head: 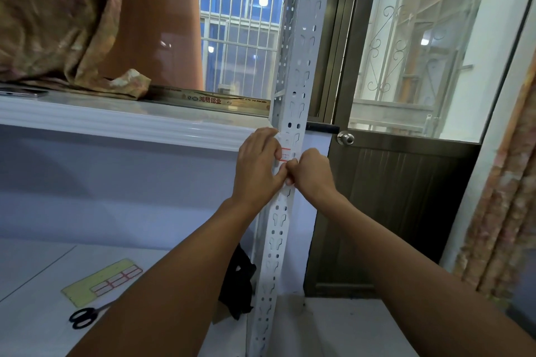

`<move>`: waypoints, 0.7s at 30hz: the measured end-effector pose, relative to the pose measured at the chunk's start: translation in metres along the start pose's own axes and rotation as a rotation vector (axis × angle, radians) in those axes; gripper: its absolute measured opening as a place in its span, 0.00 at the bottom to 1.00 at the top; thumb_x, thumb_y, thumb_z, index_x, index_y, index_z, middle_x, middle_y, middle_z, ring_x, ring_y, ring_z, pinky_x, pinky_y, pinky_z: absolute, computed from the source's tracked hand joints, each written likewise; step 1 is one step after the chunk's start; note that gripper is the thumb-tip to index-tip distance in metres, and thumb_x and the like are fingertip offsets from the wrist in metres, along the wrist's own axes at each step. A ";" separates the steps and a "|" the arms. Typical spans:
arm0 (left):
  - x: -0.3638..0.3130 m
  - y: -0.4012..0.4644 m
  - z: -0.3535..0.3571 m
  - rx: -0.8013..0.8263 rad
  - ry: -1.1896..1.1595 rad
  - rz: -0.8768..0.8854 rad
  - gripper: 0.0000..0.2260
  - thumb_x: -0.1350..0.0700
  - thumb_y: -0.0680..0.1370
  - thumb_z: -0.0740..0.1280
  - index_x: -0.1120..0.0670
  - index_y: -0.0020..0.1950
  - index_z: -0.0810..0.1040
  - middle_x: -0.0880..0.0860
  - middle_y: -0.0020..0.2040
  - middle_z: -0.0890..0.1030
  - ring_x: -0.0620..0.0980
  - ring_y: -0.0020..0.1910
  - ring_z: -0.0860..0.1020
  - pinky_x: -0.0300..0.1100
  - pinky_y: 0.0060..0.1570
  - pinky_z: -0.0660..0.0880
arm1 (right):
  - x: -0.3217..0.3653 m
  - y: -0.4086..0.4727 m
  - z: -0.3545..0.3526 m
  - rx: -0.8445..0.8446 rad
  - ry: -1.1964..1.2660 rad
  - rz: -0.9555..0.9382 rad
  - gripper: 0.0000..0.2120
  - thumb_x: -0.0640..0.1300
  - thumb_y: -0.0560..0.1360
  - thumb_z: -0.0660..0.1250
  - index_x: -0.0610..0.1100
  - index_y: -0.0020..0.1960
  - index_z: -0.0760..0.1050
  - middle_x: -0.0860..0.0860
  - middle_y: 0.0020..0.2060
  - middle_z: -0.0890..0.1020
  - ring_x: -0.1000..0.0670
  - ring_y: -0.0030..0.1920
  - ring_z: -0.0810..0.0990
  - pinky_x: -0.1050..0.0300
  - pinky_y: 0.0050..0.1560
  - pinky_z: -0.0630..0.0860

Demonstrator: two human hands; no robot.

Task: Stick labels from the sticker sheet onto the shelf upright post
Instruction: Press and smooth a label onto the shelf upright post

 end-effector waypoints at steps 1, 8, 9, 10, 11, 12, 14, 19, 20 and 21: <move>-0.001 0.000 0.000 -0.002 -0.008 -0.004 0.17 0.56 0.71 0.77 0.49 0.45 0.68 0.52 0.67 0.75 0.52 0.69 0.72 0.48 0.68 0.68 | 0.000 0.000 0.001 0.001 0.004 0.008 0.12 0.34 0.78 0.61 0.38 0.36 0.72 0.47 0.29 0.78 0.59 0.19 0.73 0.71 0.19 0.65; -0.001 0.001 -0.001 0.015 -0.001 -0.002 0.14 0.56 0.71 0.76 0.51 0.46 0.71 0.52 0.67 0.75 0.52 0.68 0.72 0.48 0.68 0.69 | -0.002 0.001 0.006 0.000 0.021 -0.002 0.10 0.35 0.76 0.61 0.34 0.39 0.76 0.45 0.31 0.80 0.52 0.26 0.77 0.68 0.22 0.69; -0.001 0.001 -0.001 0.018 0.000 -0.004 0.14 0.55 0.71 0.76 0.52 0.46 0.71 0.52 0.67 0.75 0.53 0.68 0.72 0.48 0.68 0.69 | -0.002 0.001 0.006 0.003 0.019 -0.009 0.10 0.34 0.76 0.61 0.34 0.39 0.76 0.45 0.31 0.80 0.53 0.25 0.77 0.68 0.22 0.69; -0.001 0.001 -0.002 0.020 0.000 -0.006 0.14 0.56 0.72 0.77 0.53 0.47 0.72 0.53 0.67 0.75 0.53 0.68 0.72 0.47 0.68 0.68 | -0.003 0.001 0.007 0.004 0.015 -0.015 0.10 0.34 0.76 0.61 0.33 0.39 0.76 0.45 0.31 0.81 0.53 0.25 0.77 0.68 0.22 0.69; -0.001 0.001 -0.002 0.021 0.001 -0.006 0.14 0.56 0.72 0.77 0.53 0.47 0.73 0.53 0.67 0.75 0.54 0.68 0.73 0.47 0.68 0.68 | -0.004 0.001 0.007 0.003 0.016 -0.018 0.10 0.34 0.76 0.61 0.33 0.39 0.77 0.44 0.31 0.81 0.52 0.25 0.77 0.68 0.22 0.69; -0.001 0.001 -0.003 0.021 0.003 -0.005 0.13 0.56 0.72 0.77 0.54 0.48 0.73 0.54 0.67 0.76 0.54 0.68 0.73 0.47 0.68 0.68 | -0.004 0.002 0.008 0.001 0.021 -0.021 0.10 0.34 0.76 0.61 0.33 0.39 0.77 0.45 0.31 0.81 0.53 0.25 0.76 0.68 0.22 0.69; -0.001 0.001 -0.002 0.021 0.012 -0.009 0.14 0.55 0.72 0.77 0.55 0.49 0.74 0.54 0.67 0.76 0.54 0.68 0.73 0.48 0.68 0.68 | -0.004 0.001 0.008 -0.008 0.033 -0.026 0.09 0.34 0.77 0.61 0.33 0.40 0.77 0.46 0.32 0.80 0.53 0.26 0.76 0.70 0.22 0.68; -0.001 0.002 -0.003 0.041 0.025 -0.014 0.14 0.54 0.72 0.77 0.53 0.47 0.72 0.53 0.67 0.76 0.54 0.68 0.73 0.46 0.68 0.67 | -0.009 0.002 0.009 -0.031 0.012 -0.038 0.10 0.36 0.79 0.61 0.34 0.41 0.76 0.44 0.38 0.82 0.53 0.28 0.76 0.71 0.22 0.67; -0.001 0.002 -0.004 0.045 0.023 -0.010 0.14 0.55 0.72 0.77 0.53 0.47 0.72 0.53 0.67 0.76 0.54 0.67 0.74 0.45 0.68 0.67 | -0.011 0.001 0.009 -0.046 0.013 -0.038 0.10 0.37 0.80 0.61 0.35 0.42 0.75 0.44 0.40 0.82 0.52 0.29 0.78 0.71 0.23 0.69; -0.001 0.002 -0.006 0.051 0.019 -0.003 0.13 0.55 0.72 0.77 0.53 0.47 0.72 0.53 0.67 0.76 0.54 0.67 0.74 0.45 0.67 0.67 | -0.014 0.000 0.009 -0.061 0.022 -0.038 0.11 0.38 0.81 0.61 0.35 0.42 0.75 0.46 0.41 0.83 0.52 0.31 0.79 0.69 0.26 0.73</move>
Point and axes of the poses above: each hand's wrist, its own y-axis towards the middle knuckle, its own z-axis out of the palm, x = y × z, the point moved 4 cm from there along y, towards the middle knuckle
